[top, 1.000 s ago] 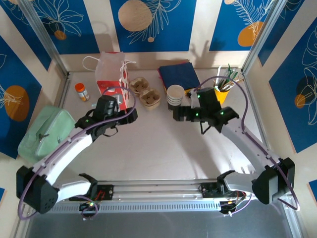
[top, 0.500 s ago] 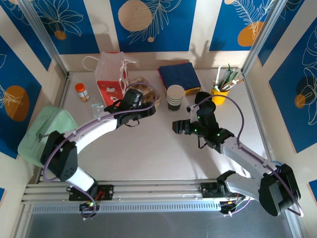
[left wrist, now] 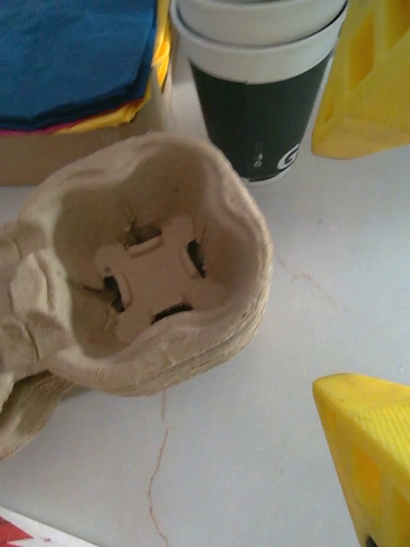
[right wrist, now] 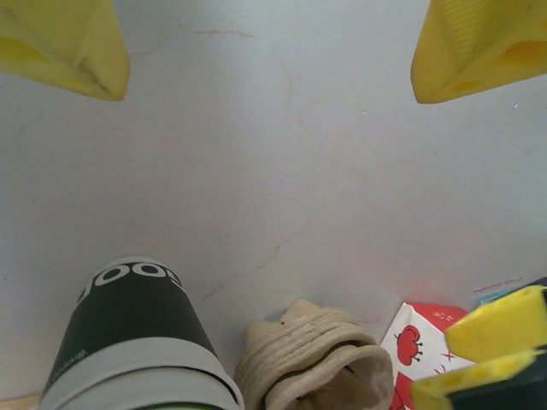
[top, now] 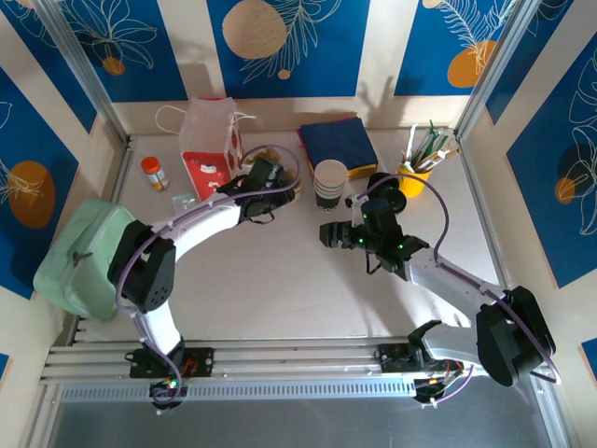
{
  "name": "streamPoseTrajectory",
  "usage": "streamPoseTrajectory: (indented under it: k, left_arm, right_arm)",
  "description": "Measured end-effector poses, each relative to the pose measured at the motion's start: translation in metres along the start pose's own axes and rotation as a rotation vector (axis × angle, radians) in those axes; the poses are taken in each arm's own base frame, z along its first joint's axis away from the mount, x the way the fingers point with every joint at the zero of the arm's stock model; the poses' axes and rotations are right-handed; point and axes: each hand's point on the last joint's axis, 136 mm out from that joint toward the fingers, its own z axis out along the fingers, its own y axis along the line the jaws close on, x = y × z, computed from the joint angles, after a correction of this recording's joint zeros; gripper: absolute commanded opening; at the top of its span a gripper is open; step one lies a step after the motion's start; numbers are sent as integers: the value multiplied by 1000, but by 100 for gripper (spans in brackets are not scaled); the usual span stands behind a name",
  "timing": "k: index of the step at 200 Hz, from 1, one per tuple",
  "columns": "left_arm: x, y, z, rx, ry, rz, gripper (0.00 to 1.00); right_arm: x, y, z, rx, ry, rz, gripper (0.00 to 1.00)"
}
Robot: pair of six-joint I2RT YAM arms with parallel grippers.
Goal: Pack the takeout coffee
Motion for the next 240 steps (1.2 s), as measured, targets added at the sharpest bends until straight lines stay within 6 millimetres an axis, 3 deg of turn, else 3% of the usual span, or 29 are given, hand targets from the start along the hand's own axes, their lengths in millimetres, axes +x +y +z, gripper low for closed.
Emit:
streamPoseTrajectory:
  k: [21, 73, 132, 177, 240]
  left_arm:
    - [-4, 10, 11, -27, 2, -36, 60]
    - [-12, 26, 29, -50, 9, -105, 32]
    - [-13, 22, 43, -7, 26, -147, 31]
    - [-11, 22, 48, 1, 34, -165, 23]
    - [-17, 20, 49, 16, 18, -175, 28]
  right_arm:
    - [-3, 4, 1, 4, -5, -11, 86]
    - [-1, 3, 10, 40, 17, -31, 86]
    - [-2, 7, 13, 61, 26, -63, 86]
    - [3, 5, 16, 81, 48, -77, 86]
    - [3, 6, 18, 93, 55, -102, 86]
